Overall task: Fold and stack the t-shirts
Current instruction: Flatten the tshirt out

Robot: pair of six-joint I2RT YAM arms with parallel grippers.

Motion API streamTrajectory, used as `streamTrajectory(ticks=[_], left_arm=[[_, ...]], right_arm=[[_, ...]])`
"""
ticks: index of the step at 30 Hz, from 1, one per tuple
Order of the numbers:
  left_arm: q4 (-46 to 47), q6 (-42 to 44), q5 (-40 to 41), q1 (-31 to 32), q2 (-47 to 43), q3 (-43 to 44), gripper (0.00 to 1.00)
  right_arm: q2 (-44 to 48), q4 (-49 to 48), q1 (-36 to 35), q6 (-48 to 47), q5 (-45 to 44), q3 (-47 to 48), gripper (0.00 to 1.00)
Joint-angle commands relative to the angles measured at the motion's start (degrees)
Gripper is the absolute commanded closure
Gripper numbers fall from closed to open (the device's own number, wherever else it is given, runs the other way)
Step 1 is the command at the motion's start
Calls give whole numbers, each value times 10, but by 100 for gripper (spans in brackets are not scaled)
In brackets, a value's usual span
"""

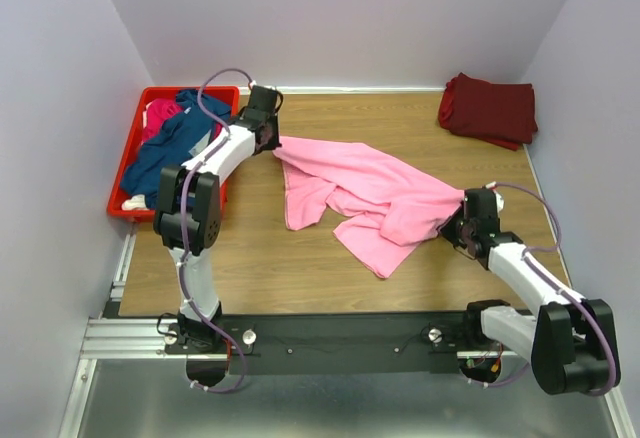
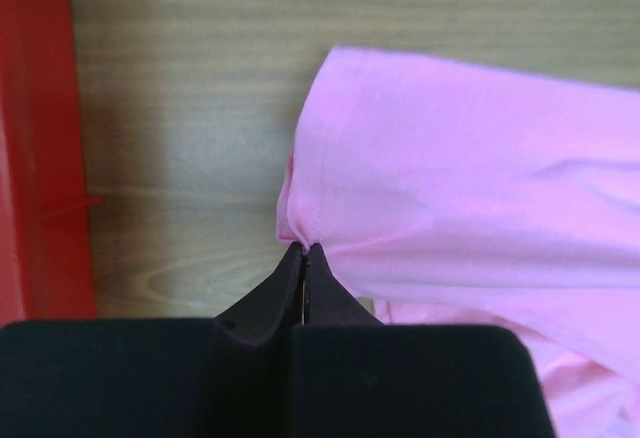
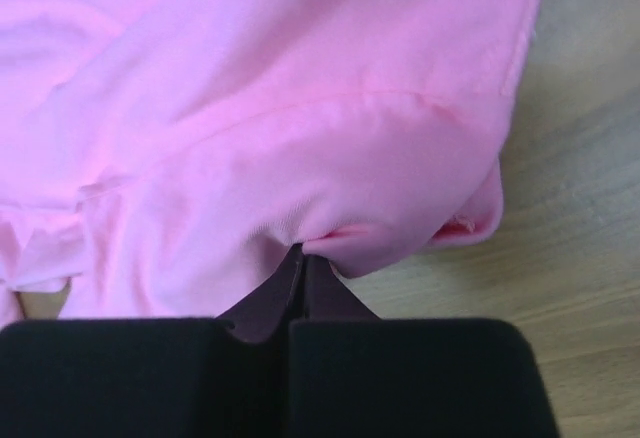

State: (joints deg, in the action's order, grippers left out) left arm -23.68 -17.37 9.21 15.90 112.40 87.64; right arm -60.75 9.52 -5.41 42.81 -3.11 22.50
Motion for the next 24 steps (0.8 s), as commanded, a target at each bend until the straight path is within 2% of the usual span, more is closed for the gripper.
streamTrajectory(ticks=[1,3,4,5,6,7,9,11,12,14,15,16,19,21,24], left_arm=[[-20,2,12,-8,7,107,100],[-52,3,11,-14,24,173,100],[-65,4,9,-22,34,251,100],[-86,1,5,-26,55,295,100],[-105,-5,2,-36,80,392,100],[-112,-9,-2,-42,94,444,100],[-103,-25,-26,-56,108,537,100],[-10,-76,-59,-82,60,517,100],[19,-86,-77,-89,44,505,100],[83,-92,-73,-100,-2,500,100],[102,-90,-73,-104,-19,491,100],[122,-90,-75,-106,-37,481,100],[198,-84,-89,-120,-115,442,100],[210,-79,-108,-125,-139,427,100],[215,-69,-117,-129,-182,361,100]], right_arm=[[-17,16,3,-34,21,110,99],[-39,50,3,-65,0,174,99],[-50,58,4,-76,-10,206,99],[-78,67,4,-95,-33,284,99],[-110,68,6,-111,-44,362,99],[-111,68,7,-116,-55,413,99],[-169,68,9,-124,-87,503,99],[-204,67,11,-137,-91,604,99],[-239,67,11,-140,-92,699,99],[-267,67,11,-149,-88,780,99],[-284,65,11,-153,-83,854,99],[-288,64,10,-157,-80,880,99],[-273,32,11,-188,-82,917,99],[-250,0,10,-200,-79,903,99],[-200,-54,11,-213,-52,848,99]])
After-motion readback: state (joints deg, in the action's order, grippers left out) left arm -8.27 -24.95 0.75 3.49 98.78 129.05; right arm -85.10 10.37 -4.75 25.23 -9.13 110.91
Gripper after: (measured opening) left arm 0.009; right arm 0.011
